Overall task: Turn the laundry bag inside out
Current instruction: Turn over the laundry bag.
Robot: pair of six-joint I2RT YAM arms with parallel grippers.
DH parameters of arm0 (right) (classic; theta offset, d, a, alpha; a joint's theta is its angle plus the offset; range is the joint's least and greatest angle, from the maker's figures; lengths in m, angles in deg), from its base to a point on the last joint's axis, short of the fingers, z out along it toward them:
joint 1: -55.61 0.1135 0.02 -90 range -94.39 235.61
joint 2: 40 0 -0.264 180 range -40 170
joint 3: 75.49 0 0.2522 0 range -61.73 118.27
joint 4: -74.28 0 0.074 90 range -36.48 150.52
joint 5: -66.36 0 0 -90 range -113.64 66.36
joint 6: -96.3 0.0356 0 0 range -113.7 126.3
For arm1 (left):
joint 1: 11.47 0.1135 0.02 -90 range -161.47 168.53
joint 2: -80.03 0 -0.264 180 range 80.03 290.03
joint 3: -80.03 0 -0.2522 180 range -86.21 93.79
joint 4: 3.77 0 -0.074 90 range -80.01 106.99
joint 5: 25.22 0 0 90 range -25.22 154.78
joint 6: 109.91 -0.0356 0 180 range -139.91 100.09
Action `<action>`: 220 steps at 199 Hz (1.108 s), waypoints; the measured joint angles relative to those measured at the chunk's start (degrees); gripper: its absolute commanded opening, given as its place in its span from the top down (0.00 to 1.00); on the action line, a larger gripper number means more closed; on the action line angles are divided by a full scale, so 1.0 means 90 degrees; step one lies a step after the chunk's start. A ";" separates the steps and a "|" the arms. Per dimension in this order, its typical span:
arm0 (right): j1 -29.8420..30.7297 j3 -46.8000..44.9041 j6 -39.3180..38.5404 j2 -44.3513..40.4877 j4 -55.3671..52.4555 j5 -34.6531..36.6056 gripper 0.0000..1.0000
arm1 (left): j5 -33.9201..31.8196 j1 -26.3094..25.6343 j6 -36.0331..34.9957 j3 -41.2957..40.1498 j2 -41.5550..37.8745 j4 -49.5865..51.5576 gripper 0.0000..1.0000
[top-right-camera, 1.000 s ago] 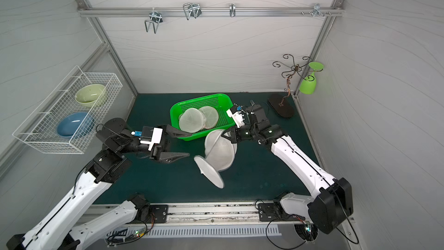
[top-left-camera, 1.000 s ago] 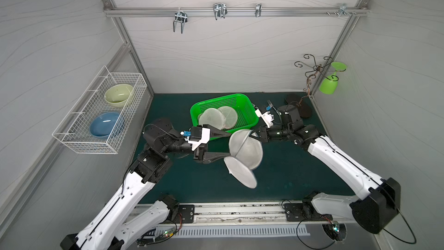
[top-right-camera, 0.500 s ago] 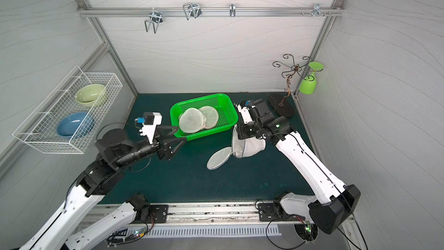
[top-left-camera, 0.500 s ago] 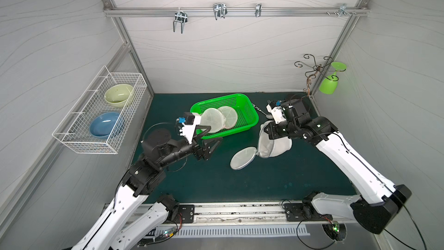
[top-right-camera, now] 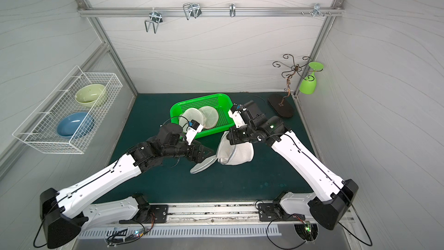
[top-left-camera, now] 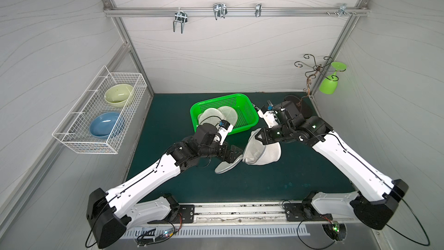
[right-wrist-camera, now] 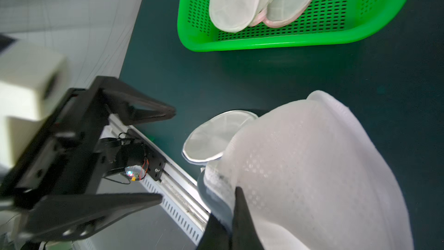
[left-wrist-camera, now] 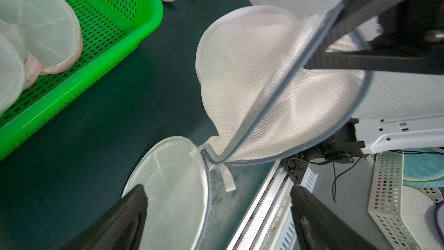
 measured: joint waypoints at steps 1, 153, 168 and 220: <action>0.0005 0.0000 -0.0005 0.0000 0.0000 -0.0010 1.00 | 0.0010 0.0000 -0.0029 0.0000 0.0024 0.0000 0.04; -0.0449 0.0257 -0.0593 -0.0090 0.0214 -0.1962 1.00 | -0.1081 -0.0180 -0.1795 0.0267 0.1071 -0.0852 0.93; -0.0629 0.0223 -0.0755 -0.0192 0.0211 -0.1982 1.00 | -0.1025 -0.0180 -0.1977 0.0282 0.1071 -0.0947 1.00; -0.0746 -0.0175 -0.1292 -0.0631 0.0114 -0.0221 0.85 | -0.0571 -0.0197 -0.1991 0.0311 0.0840 -0.1095 1.00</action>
